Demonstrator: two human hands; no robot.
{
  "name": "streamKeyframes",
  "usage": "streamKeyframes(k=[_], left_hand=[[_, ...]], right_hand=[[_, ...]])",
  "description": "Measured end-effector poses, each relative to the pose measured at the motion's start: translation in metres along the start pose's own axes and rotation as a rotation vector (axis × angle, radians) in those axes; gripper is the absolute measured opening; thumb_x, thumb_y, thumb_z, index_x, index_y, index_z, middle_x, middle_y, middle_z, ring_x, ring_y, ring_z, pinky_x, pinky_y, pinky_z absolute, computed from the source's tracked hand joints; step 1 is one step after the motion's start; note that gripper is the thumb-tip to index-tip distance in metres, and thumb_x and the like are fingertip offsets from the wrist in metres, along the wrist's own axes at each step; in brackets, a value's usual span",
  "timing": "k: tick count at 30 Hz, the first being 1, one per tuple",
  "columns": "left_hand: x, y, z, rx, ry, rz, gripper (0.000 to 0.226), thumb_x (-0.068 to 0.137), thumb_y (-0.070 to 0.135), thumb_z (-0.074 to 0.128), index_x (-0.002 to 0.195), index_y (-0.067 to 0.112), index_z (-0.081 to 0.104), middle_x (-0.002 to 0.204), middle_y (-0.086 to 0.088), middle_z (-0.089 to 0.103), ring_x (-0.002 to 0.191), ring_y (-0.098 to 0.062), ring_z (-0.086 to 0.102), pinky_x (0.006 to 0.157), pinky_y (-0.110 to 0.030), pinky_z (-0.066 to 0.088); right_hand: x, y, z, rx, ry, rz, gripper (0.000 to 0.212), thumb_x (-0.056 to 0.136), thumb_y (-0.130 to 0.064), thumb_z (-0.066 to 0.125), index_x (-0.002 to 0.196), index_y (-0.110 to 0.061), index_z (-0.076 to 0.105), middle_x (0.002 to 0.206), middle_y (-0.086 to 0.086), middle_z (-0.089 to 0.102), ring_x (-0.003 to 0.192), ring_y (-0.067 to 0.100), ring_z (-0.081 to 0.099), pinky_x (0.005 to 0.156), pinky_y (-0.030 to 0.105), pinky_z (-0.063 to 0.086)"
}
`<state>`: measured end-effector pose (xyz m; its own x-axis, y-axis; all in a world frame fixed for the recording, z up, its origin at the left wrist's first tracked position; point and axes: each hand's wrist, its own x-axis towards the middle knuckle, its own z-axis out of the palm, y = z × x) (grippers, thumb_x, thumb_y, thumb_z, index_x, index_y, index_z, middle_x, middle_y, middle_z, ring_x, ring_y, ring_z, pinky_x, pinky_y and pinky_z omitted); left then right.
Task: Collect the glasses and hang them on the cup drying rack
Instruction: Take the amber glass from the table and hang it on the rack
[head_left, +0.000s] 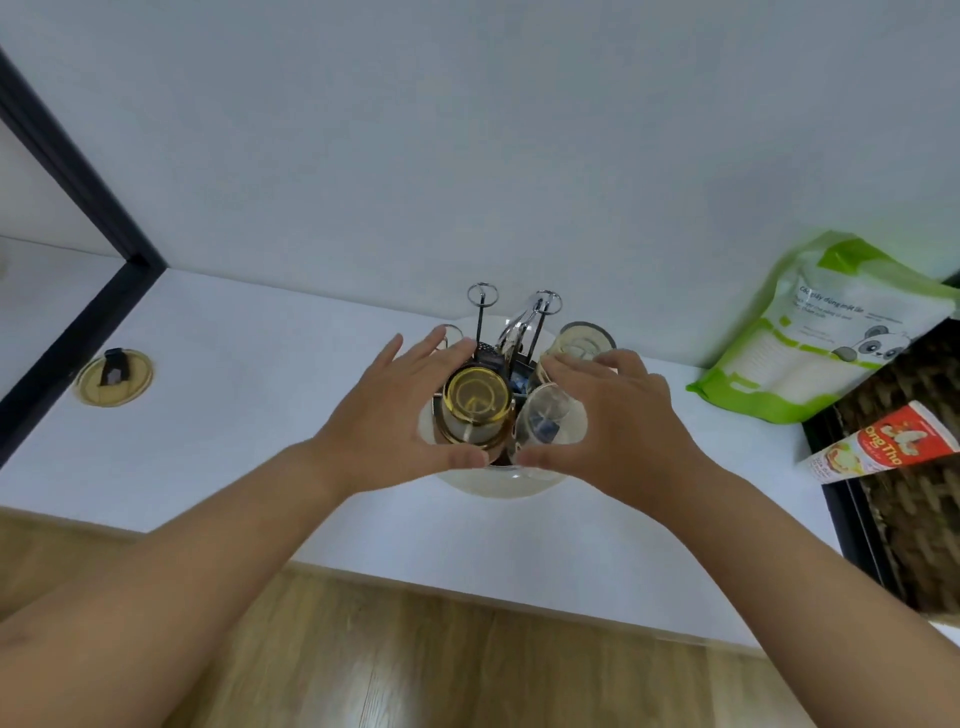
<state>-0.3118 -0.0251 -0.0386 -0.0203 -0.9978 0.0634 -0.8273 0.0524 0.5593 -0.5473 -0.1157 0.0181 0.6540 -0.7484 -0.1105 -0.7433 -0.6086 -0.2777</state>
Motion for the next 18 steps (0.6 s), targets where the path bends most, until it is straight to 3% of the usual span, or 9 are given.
streamKeyframes(k=[3, 6, 12, 18], left_hand=[[0.005, 0.004, -0.003, -0.019, -0.019, -0.010, 0.118, 0.069, 0.091, 0.058, 0.163, 0.032, 0.016, 0.169, 0.011, 0.019, 0.156, -0.001, -0.006, 0.128, -0.043, -0.003], [0.004, 0.012, 0.000, -0.013, -0.005, -0.014, 0.120, 0.067, 0.089, 0.063, 0.162, 0.034, 0.014, 0.171, 0.010, 0.013, 0.156, -0.002, -0.008, 0.127, -0.042, -0.004], [-0.007, 0.023, 0.016, -0.046, 0.042, -0.091, 0.130, 0.063, 0.091, 0.065, 0.164, 0.028, 0.013, 0.171, 0.015, 0.002, 0.154, 0.003, -0.013, 0.128, -0.044, 0.002], [-0.007, 0.024, 0.021, -0.004, 0.057, -0.115, 0.123, 0.068, 0.093, 0.053, 0.164, 0.026, 0.014, 0.172, 0.015, 0.002, 0.155, -0.001, -0.012, 0.128, -0.044, 0.009]], right_hand=[[0.000, 0.005, 0.007, -0.003, -0.005, -0.019, 0.124, 0.056, -0.096, 0.054, 0.161, -0.033, 0.033, 0.171, -0.007, 0.024, 0.159, 0.020, 0.003, 0.122, 0.053, 0.015], [0.003, 0.013, 0.012, -0.001, -0.020, -0.043, 0.132, 0.051, -0.101, 0.043, 0.164, -0.037, 0.018, 0.175, -0.004, 0.006, 0.159, 0.020, -0.015, 0.126, 0.061, 0.003], [0.007, 0.023, 0.024, 0.035, -0.036, -0.032, 0.130, 0.056, -0.102, 0.045, 0.165, -0.039, 0.014, 0.175, -0.004, -0.002, 0.158, 0.020, -0.021, 0.125, 0.064, 0.000], [0.005, 0.021, 0.040, 0.019, 0.003, 0.011, 0.103, 0.077, -0.096, 0.025, 0.163, -0.040, 0.019, 0.175, -0.004, -0.008, 0.158, 0.020, -0.022, 0.125, 0.064, 0.001]])
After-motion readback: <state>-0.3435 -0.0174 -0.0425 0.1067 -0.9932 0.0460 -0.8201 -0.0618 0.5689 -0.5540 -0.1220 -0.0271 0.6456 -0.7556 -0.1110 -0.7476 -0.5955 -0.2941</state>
